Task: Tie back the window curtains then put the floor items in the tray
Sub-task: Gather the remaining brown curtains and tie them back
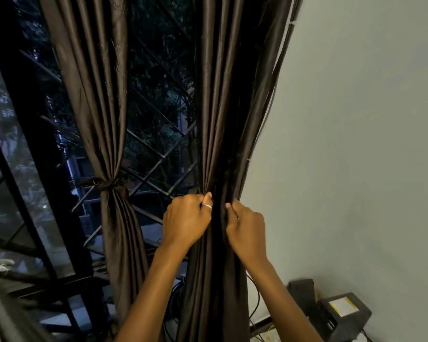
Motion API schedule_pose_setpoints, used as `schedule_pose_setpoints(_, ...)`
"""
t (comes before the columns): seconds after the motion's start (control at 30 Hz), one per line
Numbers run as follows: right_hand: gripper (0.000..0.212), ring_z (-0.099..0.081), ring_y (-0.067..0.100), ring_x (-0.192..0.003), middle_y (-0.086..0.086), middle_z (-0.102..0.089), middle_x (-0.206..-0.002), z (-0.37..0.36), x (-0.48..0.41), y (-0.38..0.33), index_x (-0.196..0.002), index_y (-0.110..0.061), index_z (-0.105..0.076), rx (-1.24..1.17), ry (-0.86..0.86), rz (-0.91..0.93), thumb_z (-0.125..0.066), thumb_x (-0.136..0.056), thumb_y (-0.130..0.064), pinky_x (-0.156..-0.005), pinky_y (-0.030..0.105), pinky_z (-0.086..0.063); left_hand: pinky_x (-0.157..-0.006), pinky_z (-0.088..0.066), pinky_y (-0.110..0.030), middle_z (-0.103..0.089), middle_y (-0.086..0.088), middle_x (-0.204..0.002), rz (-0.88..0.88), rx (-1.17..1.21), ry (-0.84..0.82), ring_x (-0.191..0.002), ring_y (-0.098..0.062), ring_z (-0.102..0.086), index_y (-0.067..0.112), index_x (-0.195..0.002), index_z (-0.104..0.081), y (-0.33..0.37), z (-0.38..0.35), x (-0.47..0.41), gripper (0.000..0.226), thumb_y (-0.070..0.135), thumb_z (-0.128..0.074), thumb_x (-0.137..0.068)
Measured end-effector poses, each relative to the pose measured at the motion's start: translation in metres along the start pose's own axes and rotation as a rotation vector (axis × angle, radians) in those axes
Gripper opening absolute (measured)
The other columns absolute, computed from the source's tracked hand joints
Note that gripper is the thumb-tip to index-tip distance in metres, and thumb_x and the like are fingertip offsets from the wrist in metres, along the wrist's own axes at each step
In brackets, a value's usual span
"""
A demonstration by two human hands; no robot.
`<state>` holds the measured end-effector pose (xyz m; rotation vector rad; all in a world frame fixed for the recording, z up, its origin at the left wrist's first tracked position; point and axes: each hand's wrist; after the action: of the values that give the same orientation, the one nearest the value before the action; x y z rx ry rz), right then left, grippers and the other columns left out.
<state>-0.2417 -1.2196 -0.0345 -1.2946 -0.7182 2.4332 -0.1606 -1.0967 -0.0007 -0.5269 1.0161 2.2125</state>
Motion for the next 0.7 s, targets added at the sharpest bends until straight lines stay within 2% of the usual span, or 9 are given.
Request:
schedule_pose_setpoints(0.07, 0.022, -0.059, 0.013, -0.055, 0.003, -0.069, -0.069, -0.006, 0.003, -0.015, -0.096, -0.012, -0.070, -0.060, -0.050, 0.010, -0.050, -0.104, -0.017, -0.053, 0.019, -0.037, -0.043, -0.019, -0.026, -0.043, 0.006, -0.044, -0.001, 0.017, 0.007, -0.042, -0.009, -0.045, 0.018, -0.051, -0.042, 0.003, -0.003, 0.002, 0.055, 0.042, -0.051, -0.100)
schedule_pose_setpoints(0.2, 0.036, -0.065, 0.018, -0.061, 0.007, -0.074, -0.076, -0.012, 0.009, -0.032, -0.132, -0.019, -0.066, -0.105, -0.104, 0.044, -0.050, -0.101, -0.009, -0.057, 0.036, -0.051, -0.042, -0.021, -0.023, -0.045, 0.008, -0.043, -0.015, 0.070, 0.009, -0.041, -0.005, -0.046, 0.024, -0.048, -0.041, 0.002, -0.004, 0.004, 0.056, 0.040, -0.051, -0.100)
schedule_pose_setpoints(0.37, 0.039, -0.066, 0.018, -0.063, 0.007, -0.074, -0.077, -0.013, 0.012, -0.038, -0.135, -0.017, -0.063, -0.078, -0.100, 0.037, -0.051, -0.100, -0.007, -0.059, 0.036, -0.053, -0.043, -0.025, -0.016, -0.048, 0.009, -0.048, -0.061, 0.171, 0.007, -0.049, -0.006, -0.053, 0.026, -0.053, -0.044, -0.001, -0.002, 0.002, 0.050, 0.034, -0.052, -0.102)
schedule_pose_setpoints(0.43, 0.035, -0.063, 0.014, -0.058, 0.005, -0.073, -0.074, -0.013, 0.014, -0.039, -0.128, -0.014, -0.068, -0.078, -0.068, 0.051, -0.054, -0.098, -0.004, -0.052, 0.025, -0.047, -0.046, -0.026, -0.013, -0.049, 0.008, -0.050, -0.070, 0.225, 0.004, -0.050, -0.007, -0.053, 0.022, -0.056, -0.046, 0.001, -0.003, 0.001, 0.047, 0.033, -0.052, -0.101)
schedule_pose_setpoints(0.5, 0.021, -0.053, 0.006, -0.050, 0.004, -0.069, -0.065, -0.014, 0.016, -0.039, -0.103, -0.008, -0.074, -0.078, -0.023, 0.053, -0.058, -0.093, -0.001, -0.047, 0.011, -0.033, -0.045, -0.028, -0.013, -0.048, 0.006, -0.047, -0.052, 0.292, -0.006, -0.047, -0.008, -0.053, 0.020, -0.055, -0.045, 0.006, -0.004, 0.002, 0.050, 0.043, -0.053, -0.098)
schedule_pose_setpoints(0.57, 0.020, -0.043, 0.004, -0.045, 0.006, -0.063, -0.055, -0.016, 0.018, -0.038, -0.068, -0.007, -0.066, -0.086, 0.001, 0.029, -0.058, -0.084, 0.001, -0.046, 0.011, -0.025, -0.041, -0.028, -0.013, -0.044, 0.005, -0.043, -0.004, 0.293, -0.005, -0.042, -0.009, -0.049, 0.017, -0.052, -0.040, 0.013, -0.003, 0.002, 0.063, 0.066, -0.056, -0.088)
schedule_pose_setpoints(0.6, 0.024, -0.041, 0.005, -0.044, 0.006, -0.061, -0.052, -0.016, 0.019, -0.037, -0.060, -0.008, -0.061, -0.095, 0.004, 0.021, -0.058, -0.082, 0.002, -0.045, 0.013, -0.024, -0.039, -0.028, -0.014, -0.041, 0.005, -0.042, 0.020, 0.249, -0.003, -0.040, -0.010, -0.046, 0.015, -0.052, -0.037, 0.017, -0.003, 0.001, 0.070, 0.075, -0.057, -0.082)
schedule_pose_setpoints(0.63, 0.026, -0.041, 0.006, -0.044, 0.007, -0.060, -0.051, -0.017, 0.020, -0.036, -0.056, -0.007, -0.058, -0.098, 0.009, 0.014, -0.058, -0.080, 0.003, -0.045, 0.013, -0.023, -0.038, -0.026, -0.015, -0.040, 0.005, -0.043, 0.041, 0.193, 0.001, -0.039, -0.010, -0.044, 0.014, -0.052, -0.036, 0.020, -0.003, -0.001, 0.073, 0.079, -0.058, -0.077)
schedule_pose_setpoints(0.7, 0.026, -0.041, 0.006, -0.044, 0.008, -0.061, -0.052, -0.017, 0.021, -0.035, -0.057, -0.006, -0.059, -0.081, 0.018, 0.006, -0.059, -0.080, 0.007, -0.046, 0.010, -0.021, -0.041, -0.027, -0.024, -0.042, 0.001, -0.046, 0.059, 0.111, 0.015, -0.041, -0.010, -0.043, 0.014, -0.053, -0.036, 0.023, -0.005, -0.006, 0.067, 0.068, -0.062, -0.083)
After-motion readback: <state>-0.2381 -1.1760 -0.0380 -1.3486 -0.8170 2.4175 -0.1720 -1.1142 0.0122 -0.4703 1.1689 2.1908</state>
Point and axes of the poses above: each hand's wrist, its own x-axis away from the middle knuckle, its own z-axis out of the back of the hand, y = z × x
